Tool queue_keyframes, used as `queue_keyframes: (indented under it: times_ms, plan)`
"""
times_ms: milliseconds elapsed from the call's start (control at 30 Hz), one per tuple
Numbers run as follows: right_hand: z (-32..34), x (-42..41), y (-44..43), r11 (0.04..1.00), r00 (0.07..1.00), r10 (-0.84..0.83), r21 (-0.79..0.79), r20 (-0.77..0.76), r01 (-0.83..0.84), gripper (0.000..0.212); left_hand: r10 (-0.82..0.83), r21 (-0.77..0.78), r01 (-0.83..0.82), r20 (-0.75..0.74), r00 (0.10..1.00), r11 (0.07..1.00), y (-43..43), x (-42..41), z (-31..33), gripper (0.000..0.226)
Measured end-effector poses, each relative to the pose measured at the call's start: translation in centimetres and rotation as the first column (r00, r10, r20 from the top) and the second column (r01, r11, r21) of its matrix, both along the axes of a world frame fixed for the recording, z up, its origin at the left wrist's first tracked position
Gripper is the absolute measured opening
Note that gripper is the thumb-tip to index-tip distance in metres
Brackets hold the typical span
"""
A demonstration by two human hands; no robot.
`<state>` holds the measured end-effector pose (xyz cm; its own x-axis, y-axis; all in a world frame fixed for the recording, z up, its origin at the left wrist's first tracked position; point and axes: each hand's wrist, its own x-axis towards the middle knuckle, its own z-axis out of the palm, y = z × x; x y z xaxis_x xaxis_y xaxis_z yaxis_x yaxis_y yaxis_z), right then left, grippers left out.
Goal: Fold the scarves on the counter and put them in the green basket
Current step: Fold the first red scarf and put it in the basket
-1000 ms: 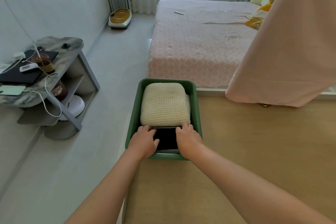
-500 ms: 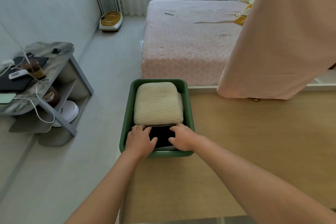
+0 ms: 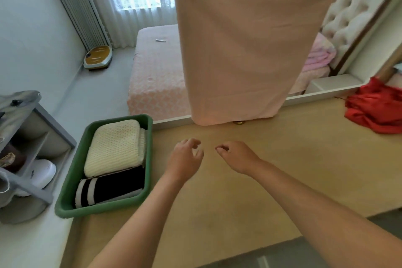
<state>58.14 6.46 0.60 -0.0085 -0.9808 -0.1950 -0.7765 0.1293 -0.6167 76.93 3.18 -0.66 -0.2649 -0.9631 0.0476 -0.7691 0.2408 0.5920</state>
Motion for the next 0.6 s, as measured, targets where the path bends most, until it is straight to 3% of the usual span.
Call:
queue_keyframes:
  times_ms: [267,600]
  plan:
    - [0.5,-25.7,6.8,0.977,0.977,-0.213,-0.010,-0.006,0.213,0.022,-0.239,0.096,0.235,0.028,0.971,0.967,3.8,-25.6,1.4,0.036]
    - [-0.1,-48.5,9.7,0.906,0.905,-0.410,0.065,-0.113,0.419,0.031,-0.466,0.150,0.455,0.048,0.884,0.878,2.9,-51.1,0.1,0.035]
